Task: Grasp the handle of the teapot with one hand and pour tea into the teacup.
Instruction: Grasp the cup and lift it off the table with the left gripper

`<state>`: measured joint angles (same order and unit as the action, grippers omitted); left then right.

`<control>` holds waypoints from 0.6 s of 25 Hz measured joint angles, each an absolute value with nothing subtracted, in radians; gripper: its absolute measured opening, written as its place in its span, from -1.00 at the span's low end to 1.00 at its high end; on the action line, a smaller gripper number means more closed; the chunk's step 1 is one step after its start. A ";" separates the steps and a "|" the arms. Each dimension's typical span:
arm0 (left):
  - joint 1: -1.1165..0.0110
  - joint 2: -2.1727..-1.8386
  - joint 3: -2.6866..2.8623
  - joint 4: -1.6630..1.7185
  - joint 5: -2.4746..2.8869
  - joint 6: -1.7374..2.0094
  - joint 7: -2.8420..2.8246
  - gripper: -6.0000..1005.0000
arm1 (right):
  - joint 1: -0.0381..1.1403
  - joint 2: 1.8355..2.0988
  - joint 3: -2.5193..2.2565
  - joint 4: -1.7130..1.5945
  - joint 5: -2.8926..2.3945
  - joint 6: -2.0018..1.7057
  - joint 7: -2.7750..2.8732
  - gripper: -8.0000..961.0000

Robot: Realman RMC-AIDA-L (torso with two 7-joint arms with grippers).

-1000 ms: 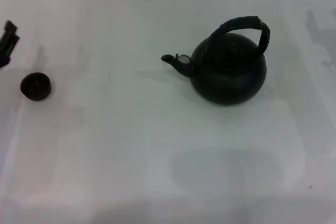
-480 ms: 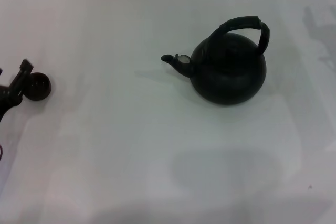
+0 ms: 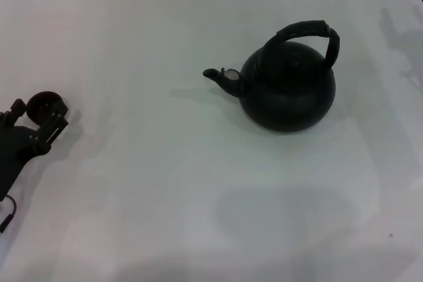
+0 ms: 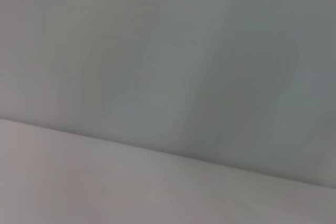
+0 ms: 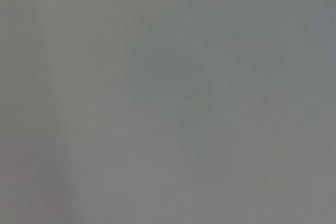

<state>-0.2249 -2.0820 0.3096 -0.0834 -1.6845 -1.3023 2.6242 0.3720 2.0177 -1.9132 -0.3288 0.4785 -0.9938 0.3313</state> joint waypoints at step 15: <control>-0.219 -2.083 0.304 -0.083 -1.686 -1.342 2.635 0.74 | 0.365 2.020 -1.916 -0.328 0.479 -0.994 0.331 0.51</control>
